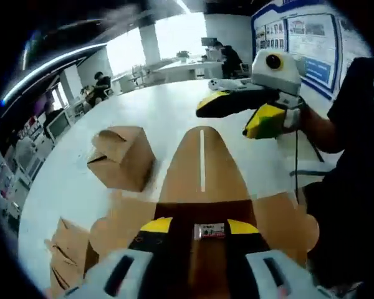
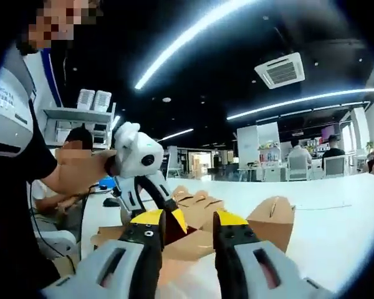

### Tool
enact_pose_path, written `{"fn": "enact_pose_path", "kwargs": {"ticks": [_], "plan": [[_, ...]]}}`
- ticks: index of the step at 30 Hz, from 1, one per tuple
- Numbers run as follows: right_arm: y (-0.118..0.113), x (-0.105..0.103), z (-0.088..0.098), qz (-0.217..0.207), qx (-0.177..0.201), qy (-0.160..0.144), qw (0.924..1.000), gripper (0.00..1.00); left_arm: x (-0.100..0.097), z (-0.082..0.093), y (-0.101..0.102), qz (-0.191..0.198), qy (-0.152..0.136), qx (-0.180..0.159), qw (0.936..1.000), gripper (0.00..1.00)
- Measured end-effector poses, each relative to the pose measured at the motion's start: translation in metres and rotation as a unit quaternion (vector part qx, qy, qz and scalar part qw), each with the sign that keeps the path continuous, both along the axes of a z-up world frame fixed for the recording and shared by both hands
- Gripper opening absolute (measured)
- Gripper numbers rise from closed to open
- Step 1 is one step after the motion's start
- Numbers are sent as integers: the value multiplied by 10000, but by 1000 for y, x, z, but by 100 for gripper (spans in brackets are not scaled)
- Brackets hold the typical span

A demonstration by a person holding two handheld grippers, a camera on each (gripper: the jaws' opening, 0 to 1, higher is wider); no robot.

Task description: Pick up one paper box from the group, open the paper box, and remove the item inside

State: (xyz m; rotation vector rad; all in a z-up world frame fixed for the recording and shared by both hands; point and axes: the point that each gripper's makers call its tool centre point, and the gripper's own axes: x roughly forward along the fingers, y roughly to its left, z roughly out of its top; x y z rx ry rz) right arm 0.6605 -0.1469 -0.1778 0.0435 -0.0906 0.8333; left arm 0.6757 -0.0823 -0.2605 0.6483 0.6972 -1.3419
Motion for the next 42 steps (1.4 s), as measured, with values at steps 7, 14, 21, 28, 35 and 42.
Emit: {"fn": "enact_pose_path", "kwargs": {"ticks": [7, 14, 21, 28, 35, 42], "plan": [[-6, 1, -1, -39, -30, -49, 10000, 31, -5, -24, -3, -214, 408, 506, 9977, 34], [-9, 9, -1, -86, -174, -145, 9997, 31, -19, -44, -5, -352, 764, 796, 9933, 34], [-9, 11, -7, -103, -316, -95, 9994, 31, -20, -46, -5, -184, 951, 860, 9916, 35], [-9, 14, -9, -152, -368, -69, 9992, 31, -22, -49, -2, -102, 983, 1096, 9891, 36], [-10, 14, -9, -134, -350, -47, 9993, 30, -17, -47, 1, -93, 855, 1268, 9882, 38], [-15, 15, -5, -190, -383, -122, 9990, 30, -16, -50, 0, -117, 919, 1516, 9841, 38]]}}
